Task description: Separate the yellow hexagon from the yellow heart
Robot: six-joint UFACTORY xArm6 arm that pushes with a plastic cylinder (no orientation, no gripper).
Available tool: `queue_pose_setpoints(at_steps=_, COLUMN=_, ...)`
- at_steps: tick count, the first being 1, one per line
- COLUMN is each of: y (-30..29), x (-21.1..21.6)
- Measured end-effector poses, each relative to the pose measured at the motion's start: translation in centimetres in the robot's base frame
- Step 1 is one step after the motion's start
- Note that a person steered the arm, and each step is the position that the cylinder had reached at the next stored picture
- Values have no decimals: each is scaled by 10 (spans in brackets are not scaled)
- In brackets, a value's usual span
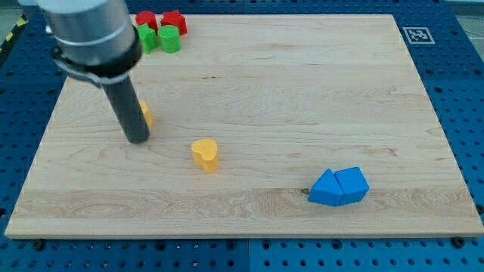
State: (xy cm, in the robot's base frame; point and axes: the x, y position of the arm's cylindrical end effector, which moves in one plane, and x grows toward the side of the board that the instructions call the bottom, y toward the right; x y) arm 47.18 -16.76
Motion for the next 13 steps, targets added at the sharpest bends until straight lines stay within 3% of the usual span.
queue_pose_setpoints(at_steps=1, y=-27, x=-38)
queue_pose_setpoints(at_steps=3, y=-30, x=-56)
queue_pose_setpoints(at_steps=4, y=-34, x=-88)
queue_pose_setpoints(at_steps=6, y=-1, x=-63)
queue_pose_setpoints(at_steps=8, y=2, x=-101)
queue_pose_setpoints(at_steps=9, y=9, x=-90)
queue_pose_setpoints(at_steps=11, y=80, x=-91)
queue_pose_setpoints(at_steps=13, y=33, x=-128)
